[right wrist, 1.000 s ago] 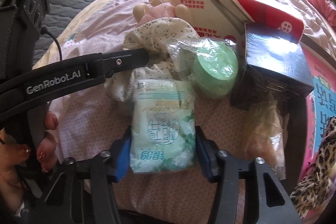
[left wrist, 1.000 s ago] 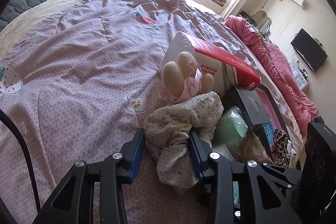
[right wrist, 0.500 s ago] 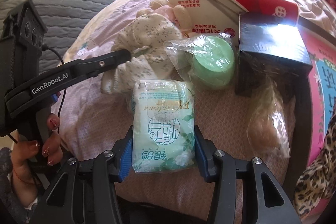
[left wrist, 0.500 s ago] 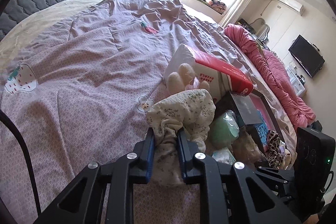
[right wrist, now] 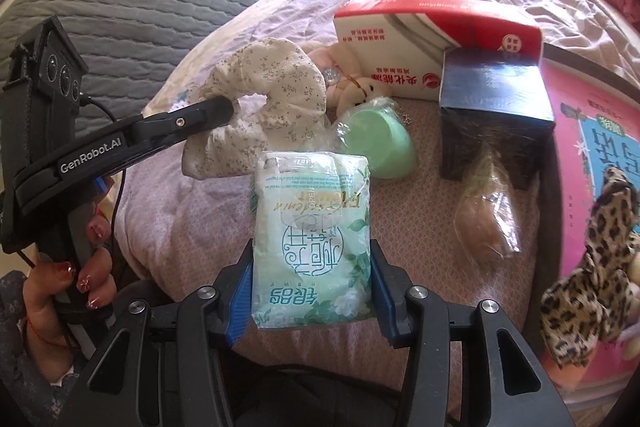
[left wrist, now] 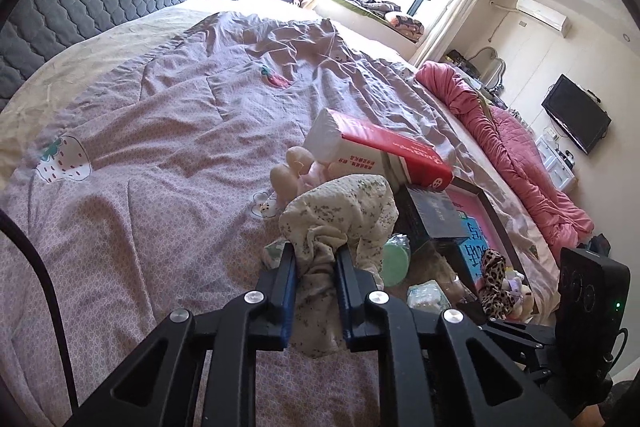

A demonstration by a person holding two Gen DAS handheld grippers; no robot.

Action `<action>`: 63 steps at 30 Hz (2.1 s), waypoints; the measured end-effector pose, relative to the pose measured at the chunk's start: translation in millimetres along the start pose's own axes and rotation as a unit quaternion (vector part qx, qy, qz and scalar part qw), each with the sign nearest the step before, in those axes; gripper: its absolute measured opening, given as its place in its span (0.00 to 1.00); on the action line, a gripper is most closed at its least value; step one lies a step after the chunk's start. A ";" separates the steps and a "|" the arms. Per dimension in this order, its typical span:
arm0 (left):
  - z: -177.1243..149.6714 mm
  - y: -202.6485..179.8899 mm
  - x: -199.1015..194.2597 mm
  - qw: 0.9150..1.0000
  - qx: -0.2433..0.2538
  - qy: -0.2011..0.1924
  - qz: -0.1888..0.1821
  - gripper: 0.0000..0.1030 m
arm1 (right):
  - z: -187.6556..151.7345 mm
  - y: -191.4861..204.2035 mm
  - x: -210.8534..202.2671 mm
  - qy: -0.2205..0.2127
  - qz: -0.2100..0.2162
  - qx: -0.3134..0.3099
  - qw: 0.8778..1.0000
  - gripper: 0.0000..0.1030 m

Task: Organize soft objects
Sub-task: 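Carry the floral cloth and wet-wipe pack over the pink book tray with both grippers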

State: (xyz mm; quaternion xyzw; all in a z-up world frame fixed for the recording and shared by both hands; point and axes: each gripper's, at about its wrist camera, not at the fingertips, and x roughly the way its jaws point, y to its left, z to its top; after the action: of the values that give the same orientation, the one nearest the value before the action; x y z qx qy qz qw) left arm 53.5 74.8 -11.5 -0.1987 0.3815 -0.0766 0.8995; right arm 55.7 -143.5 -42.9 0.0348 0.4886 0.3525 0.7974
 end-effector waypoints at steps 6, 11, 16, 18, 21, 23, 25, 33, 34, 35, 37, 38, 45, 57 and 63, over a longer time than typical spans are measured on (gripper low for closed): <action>-1.4 -15.9 -13.4 1.000 0.000 -0.009 0.002 0.18 | -0.8 -4.7 -16.9 -0.019 -0.008 0.011 1.000 0.51; -4.7 -34.1 -19.9 1.000 0.016 -0.009 0.009 0.18 | -1.0 -6.8 -36.3 -0.047 -0.026 0.016 0.998 0.51; -11.0 -51.3 -24.5 0.999 0.031 -0.006 0.010 0.18 | -2.3 -13.7 -55.3 -0.073 -0.045 0.025 0.996 0.51; -13.1 -59.5 -26.5 0.999 0.037 -0.001 0.011 0.18 | -2.2 -15.6 -63.7 -0.082 -0.055 0.023 0.995 0.51; -14.4 -70.4 -34.5 0.999 0.038 -0.003 0.002 0.18 | -2.0 -15.4 -72.4 -0.092 -0.080 0.007 0.992 0.51; -13.5 -78.6 -40.2 0.999 0.045 -0.009 0.000 0.18 | -3.2 -18.3 -79.1 -0.101 -0.082 0.010 0.991 0.51; -12.9 -85.8 -44.6 0.999 0.052 -0.013 0.002 0.18 | -4.8 -21.6 -84.3 -0.106 -0.087 0.010 0.990 0.51; -15.1 -109.1 -46.8 0.998 0.068 -0.006 0.001 0.18 | -6.5 -36.8 -109.6 -0.134 -0.095 0.025 0.986 0.51; -15.5 -111.8 -45.8 0.997 0.071 -0.005 0.001 0.18 | -7.3 -40.2 -113.6 -0.138 -0.094 0.030 0.986 0.51; -15.8 -115.7 -45.4 0.997 0.075 -0.004 0.001 0.18 | -8.0 -44.1 -117.4 -0.142 -0.092 0.038 0.985 0.51; -16.7 -123.2 -44.6 0.997 0.080 -0.003 -0.002 0.18 | -9.4 -51.9 -125.2 -0.151 -0.087 0.052 0.983 0.51; -17.2 -127.6 -43.9 0.996 0.084 -0.002 -0.004 0.18 | -10.6 -55.7 -129.6 -0.155 -0.089 0.056 0.982 0.51; -20.4 -158.7 -34.6 0.994 0.112 0.008 -0.017 0.18 | -19.8 -91.0 -156.9 -0.181 -0.099 0.103 0.973 0.50; -28.2 -205.0 -7.7 0.988 0.144 0.033 -0.054 0.18 | -45.7 -153.7 -192.3 -0.214 -0.129 0.186 0.950 0.50; -43.4 -224.9 16.2 0.983 0.149 0.072 -0.082 0.18 | -53.3 -164.2 -191.5 -0.213 -0.132 0.200 0.947 0.50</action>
State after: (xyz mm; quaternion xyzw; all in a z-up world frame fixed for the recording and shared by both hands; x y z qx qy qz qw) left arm 36.8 -147.4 44.1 -0.0871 0.4124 -0.2204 0.8797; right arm 47.1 -396.1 8.2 0.2025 0.3680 0.1233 0.8991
